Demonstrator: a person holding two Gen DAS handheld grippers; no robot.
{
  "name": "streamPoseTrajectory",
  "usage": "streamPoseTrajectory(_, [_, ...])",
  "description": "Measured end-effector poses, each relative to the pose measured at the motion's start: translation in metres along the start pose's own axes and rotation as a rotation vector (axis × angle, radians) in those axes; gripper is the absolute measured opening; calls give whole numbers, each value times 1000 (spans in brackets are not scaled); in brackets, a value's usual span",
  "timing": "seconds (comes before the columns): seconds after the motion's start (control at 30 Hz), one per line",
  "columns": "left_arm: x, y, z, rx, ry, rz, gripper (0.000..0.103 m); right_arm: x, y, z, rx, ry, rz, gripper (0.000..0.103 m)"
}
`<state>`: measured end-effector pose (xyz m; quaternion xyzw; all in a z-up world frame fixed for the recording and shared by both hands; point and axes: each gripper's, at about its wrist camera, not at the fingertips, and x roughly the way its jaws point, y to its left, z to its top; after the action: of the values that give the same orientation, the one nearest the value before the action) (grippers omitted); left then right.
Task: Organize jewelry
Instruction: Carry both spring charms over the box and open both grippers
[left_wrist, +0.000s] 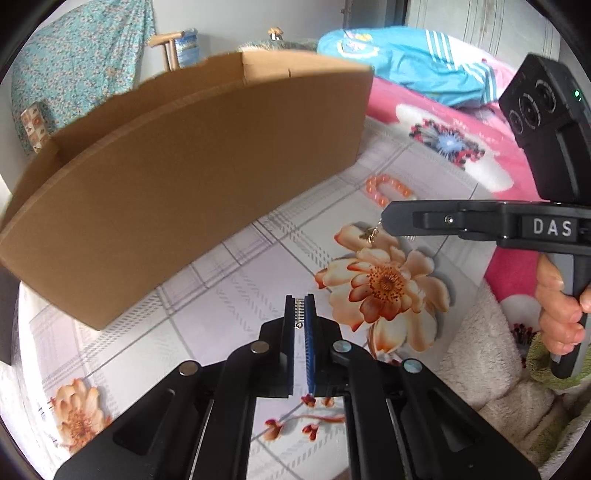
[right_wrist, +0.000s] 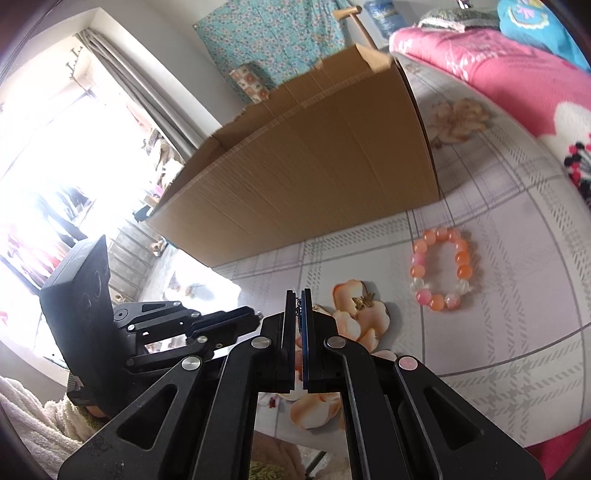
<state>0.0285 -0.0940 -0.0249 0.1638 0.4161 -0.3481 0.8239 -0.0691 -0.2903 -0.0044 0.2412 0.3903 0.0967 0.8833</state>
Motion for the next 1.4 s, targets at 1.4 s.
streamPoseTrajectory(1.4, [41,108,140,-274,71,-106,5,72,0,186,-114,61,-95,19])
